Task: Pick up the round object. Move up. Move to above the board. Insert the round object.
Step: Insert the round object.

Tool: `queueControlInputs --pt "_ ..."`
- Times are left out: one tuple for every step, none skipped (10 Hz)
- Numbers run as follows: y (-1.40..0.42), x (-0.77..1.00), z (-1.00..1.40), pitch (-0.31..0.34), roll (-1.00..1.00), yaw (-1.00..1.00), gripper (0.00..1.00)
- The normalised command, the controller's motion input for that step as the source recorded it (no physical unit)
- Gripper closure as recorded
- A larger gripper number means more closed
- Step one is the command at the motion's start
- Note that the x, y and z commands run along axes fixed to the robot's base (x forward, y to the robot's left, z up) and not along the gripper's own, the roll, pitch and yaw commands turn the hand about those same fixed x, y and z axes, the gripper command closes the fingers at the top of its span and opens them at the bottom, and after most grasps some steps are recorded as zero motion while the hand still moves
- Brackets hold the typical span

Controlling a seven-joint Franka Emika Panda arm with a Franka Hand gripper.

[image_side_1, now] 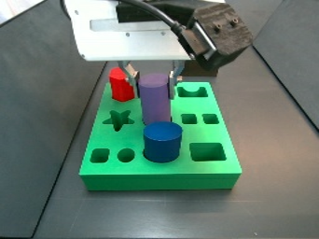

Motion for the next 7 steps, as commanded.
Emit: queueControlInputs --pt "-0.15 0.07 -0.3 -0.024 0.48 0.52 1.0" --pt "-0.19 0.09 -0.33 0.0 0.47 0.48 1.0" --pt "-0.23 0.14 -0.4 0.0 0.43 0.46 1.0" --pt "-0.25 0.15 -0.48 0.0 0.39 0.39 1.0" --pt "-0.02 -0.28 -0.15 -0.144 0.08 0.0 1.0" --pt "0.0 0.0 0.0 -0.01 0.0 0.0 1.0" --pt "0.0 0.0 0.0 0.0 0.0 0.0 1.0"
